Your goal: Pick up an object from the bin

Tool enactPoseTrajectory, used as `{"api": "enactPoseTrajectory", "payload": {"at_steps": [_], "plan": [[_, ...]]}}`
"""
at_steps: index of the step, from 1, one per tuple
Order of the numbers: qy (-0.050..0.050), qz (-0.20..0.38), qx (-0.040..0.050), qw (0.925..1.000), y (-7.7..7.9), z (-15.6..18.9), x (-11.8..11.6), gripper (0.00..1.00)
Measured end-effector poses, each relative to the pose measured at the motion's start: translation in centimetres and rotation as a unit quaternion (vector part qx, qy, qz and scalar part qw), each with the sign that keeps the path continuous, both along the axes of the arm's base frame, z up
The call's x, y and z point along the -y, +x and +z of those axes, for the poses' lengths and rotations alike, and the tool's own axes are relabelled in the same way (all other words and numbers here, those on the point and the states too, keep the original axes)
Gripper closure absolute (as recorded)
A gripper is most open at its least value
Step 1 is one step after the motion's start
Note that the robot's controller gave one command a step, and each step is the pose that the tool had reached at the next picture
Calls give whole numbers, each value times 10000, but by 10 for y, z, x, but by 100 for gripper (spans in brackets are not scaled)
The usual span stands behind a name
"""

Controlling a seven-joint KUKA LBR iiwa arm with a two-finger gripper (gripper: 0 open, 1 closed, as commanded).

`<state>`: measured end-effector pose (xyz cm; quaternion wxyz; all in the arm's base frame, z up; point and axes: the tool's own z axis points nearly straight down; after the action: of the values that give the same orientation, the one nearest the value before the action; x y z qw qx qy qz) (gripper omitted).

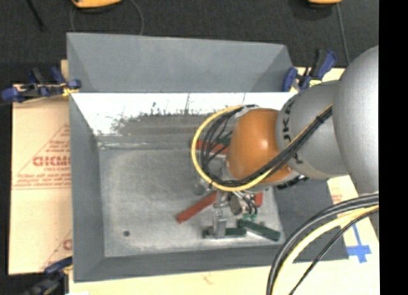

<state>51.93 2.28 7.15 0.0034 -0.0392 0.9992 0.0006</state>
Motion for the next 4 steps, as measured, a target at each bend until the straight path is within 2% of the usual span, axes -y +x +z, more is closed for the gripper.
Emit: {"api": "enactPoseTrajectory", "payload": {"at_steps": [1, 2, 3, 4], "plan": [[-11, -5, -29, 10000, -1, 1, 3, 100], [-14, 1, -13, 10000, -1, 0, 3, 0], [-13, -200, -33, 9998, -46, 54, 25, 0], [-11, -220, 50, 9997, -41, -1, 28, 0]]}}
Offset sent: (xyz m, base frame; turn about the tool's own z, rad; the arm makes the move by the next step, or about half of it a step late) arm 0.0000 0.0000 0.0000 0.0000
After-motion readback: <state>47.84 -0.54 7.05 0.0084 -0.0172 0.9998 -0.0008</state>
